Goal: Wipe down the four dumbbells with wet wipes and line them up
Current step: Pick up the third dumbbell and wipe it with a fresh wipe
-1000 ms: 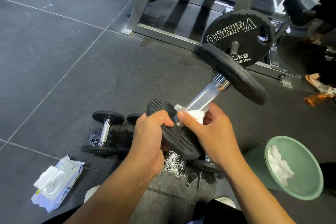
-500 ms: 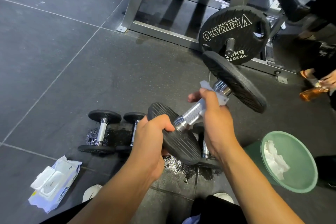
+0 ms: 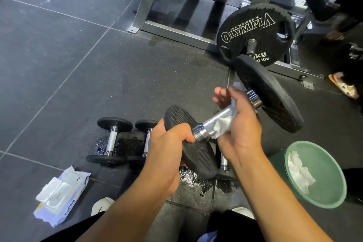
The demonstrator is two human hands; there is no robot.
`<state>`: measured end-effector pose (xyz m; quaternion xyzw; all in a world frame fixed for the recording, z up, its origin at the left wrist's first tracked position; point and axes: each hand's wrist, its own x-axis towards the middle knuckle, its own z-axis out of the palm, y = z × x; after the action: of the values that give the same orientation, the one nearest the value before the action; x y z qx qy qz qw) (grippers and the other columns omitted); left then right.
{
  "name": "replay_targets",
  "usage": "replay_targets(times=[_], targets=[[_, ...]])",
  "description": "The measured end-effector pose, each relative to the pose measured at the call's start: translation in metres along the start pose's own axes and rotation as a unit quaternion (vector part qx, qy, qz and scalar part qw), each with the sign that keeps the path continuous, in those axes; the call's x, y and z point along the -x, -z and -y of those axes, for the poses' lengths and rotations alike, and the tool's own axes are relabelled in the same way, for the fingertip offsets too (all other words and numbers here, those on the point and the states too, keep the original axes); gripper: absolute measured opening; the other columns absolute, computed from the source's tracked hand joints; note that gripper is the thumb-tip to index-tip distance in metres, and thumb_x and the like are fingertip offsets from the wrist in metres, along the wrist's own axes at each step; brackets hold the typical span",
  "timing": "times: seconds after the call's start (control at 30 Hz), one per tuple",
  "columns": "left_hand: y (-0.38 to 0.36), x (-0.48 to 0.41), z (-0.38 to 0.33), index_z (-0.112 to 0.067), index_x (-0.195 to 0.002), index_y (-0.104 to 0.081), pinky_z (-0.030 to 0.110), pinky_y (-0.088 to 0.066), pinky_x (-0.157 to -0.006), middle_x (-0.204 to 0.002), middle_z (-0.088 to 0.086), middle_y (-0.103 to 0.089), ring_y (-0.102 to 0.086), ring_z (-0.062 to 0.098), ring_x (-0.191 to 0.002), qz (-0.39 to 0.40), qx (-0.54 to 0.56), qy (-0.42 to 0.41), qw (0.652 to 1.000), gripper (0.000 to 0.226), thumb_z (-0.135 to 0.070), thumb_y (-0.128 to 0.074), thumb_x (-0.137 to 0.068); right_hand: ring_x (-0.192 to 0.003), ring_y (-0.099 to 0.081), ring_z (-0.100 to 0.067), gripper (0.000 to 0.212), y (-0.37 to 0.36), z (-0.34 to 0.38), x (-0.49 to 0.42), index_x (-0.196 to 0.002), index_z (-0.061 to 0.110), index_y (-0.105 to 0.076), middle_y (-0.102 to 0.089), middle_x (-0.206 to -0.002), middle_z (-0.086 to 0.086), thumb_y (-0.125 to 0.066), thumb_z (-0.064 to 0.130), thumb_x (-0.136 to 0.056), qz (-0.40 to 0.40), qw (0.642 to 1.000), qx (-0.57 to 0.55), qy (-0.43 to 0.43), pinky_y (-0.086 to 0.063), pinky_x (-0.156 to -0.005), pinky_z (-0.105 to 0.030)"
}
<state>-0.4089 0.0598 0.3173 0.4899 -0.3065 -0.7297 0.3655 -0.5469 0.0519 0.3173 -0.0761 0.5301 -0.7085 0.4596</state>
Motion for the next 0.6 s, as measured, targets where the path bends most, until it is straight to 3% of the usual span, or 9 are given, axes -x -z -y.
replay_targets(times=[0.1, 0.2, 0.27, 0.33, 0.4, 0.5, 0.6], targets=[[0.001, -0.002, 0.0, -0.017, -0.074, -0.055, 0.036, -0.041, -0.066, -0.07, 0.001, -0.055, -0.049, 0.021, -0.07, -0.014, 0.012, 0.004, 1.0, 0.021, -0.007, -0.061, -0.057, -0.097, -0.072, -0.021, 0.017, 0.001, -0.01, 0.006, -0.088, 0.009, -0.073, -0.079, -0.102, -0.012, -0.058, 0.009, -0.096, 0.032, 0.998, 0.04, -0.031, -0.054, -0.096, -0.041], [0.003, -0.004, -0.003, -0.017, -0.083, -0.062, 0.044, -0.04, -0.073, -0.075, 0.006, -0.056, -0.051, 0.024, -0.076, -0.023, 0.027, 0.013, 0.999, 0.029, -0.01, -0.06, -0.054, -0.097, -0.073, -0.026, 0.021, 0.0, -0.022, 0.015, -0.1, 0.002, -0.076, -0.078, -0.112, -0.015, -0.065, 0.019, -0.094, 0.08, 0.983, 0.119, -0.116, -0.058, -0.096, -0.051], [0.005, -0.006, -0.002, -0.016, -0.086, -0.064, 0.046, -0.044, -0.075, -0.078, 0.009, -0.058, -0.055, 0.026, -0.077, -0.026, 0.03, 0.021, 0.999, 0.032, -0.01, -0.06, -0.055, -0.09, -0.073, -0.029, 0.03, -0.001, -0.026, 0.019, -0.105, 0.0, -0.076, -0.078, -0.104, -0.018, -0.071, 0.027, -0.092, 0.086, 0.969, 0.185, -0.136, -0.057, -0.094, -0.054], [0.008, -0.008, -0.001, -0.015, -0.085, -0.062, 0.046, -0.044, -0.073, -0.078, 0.01, -0.056, -0.055, 0.027, -0.077, -0.033, 0.035, 0.023, 0.999, 0.031, -0.009, -0.06, -0.055, -0.081, -0.073, -0.027, 0.038, -0.001, -0.027, 0.019, -0.106, 0.003, -0.076, -0.077, -0.093, -0.016, -0.074, 0.038, -0.09, 0.095, 0.96, 0.216, -0.148, -0.061, -0.082, -0.048], [0.009, -0.009, 0.0, -0.015, -0.085, -0.059, 0.045, -0.043, -0.072, -0.076, 0.01, -0.054, -0.053, 0.027, -0.075, -0.036, 0.042, 0.03, 0.998, 0.031, -0.009, -0.06, -0.054, -0.08, -0.073, -0.024, 0.044, -0.001, -0.023, 0.014, -0.106, 0.005, -0.074, -0.077, -0.094, -0.012, -0.077, 0.045, -0.088, 0.089, 0.968, 0.189, -0.137, -0.06, -0.078, -0.043], [0.009, -0.009, 0.003, -0.013, -0.091, -0.058, 0.047, -0.044, -0.073, -0.082, 0.009, -0.055, -0.053, 0.027, -0.077, -0.039, 0.043, 0.047, 0.997, 0.038, -0.009, -0.062, -0.053, -0.099, -0.074, -0.022, 0.03, -0.001, -0.006, -0.002, -0.104, 0.01, -0.068, -0.078, -0.101, -0.01, -0.072, 0.037, -0.091, 0.074, 0.99, 0.066, -0.1, -0.056, -0.095, -0.04], [0.005, -0.007, 0.006, -0.014, -0.086, -0.057, 0.048, -0.04, -0.073, -0.081, 0.009, -0.052, -0.05, 0.027, -0.079, -0.048, 0.036, 0.046, 0.997, 0.036, -0.01, -0.062, -0.051, -0.103, -0.074, -0.021, 0.021, -0.001, 0.006, -0.008, -0.095, 0.016, -0.067, -0.078, -0.094, -0.004, -0.072, 0.033, -0.085, 0.069, 0.994, 0.004, -0.089, -0.049, -0.09, -0.031]])
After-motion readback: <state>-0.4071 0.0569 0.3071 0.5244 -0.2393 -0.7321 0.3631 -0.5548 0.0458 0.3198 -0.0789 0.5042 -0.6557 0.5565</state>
